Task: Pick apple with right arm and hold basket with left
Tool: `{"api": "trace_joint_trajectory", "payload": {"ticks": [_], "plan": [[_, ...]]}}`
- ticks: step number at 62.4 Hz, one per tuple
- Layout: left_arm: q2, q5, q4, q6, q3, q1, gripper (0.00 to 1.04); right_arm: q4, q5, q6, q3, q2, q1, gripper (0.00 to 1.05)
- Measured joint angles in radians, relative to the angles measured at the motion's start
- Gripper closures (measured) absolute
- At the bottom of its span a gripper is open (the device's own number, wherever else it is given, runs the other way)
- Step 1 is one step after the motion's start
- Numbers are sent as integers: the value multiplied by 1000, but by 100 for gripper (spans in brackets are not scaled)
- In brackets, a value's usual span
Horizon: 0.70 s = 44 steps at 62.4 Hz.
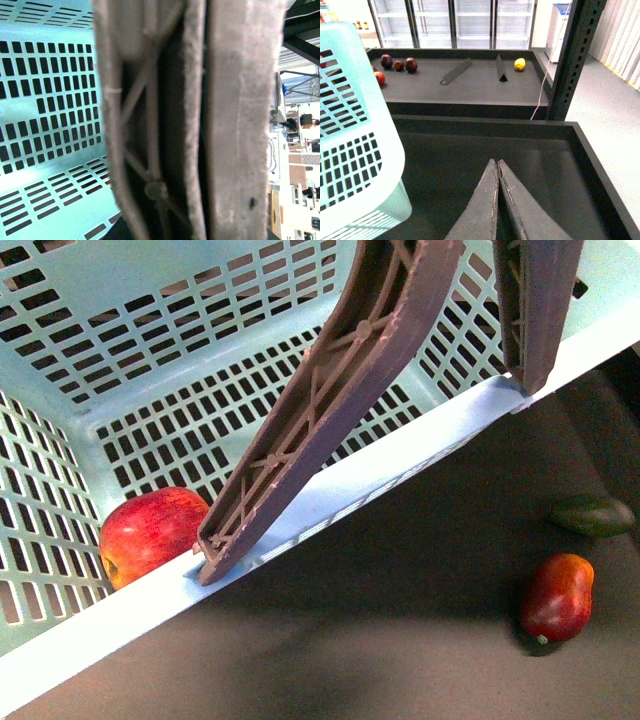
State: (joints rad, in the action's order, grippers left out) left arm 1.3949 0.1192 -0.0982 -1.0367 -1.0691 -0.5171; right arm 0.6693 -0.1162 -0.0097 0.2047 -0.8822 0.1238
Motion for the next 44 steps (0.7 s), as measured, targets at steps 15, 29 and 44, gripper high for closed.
{"api": "trace_joint_trajectory", "payload": {"ticks": [15,29,44], "plan": [[0,0,0,-1,0,0,90,-52,102,2,-88,138,-84,103],[0,2,0,0,0,0,90,-126,114,3,-137,261,-120,103],[0,0,0,-2,0,0,90,-193,114,3,-171,361,-121,103]]}}
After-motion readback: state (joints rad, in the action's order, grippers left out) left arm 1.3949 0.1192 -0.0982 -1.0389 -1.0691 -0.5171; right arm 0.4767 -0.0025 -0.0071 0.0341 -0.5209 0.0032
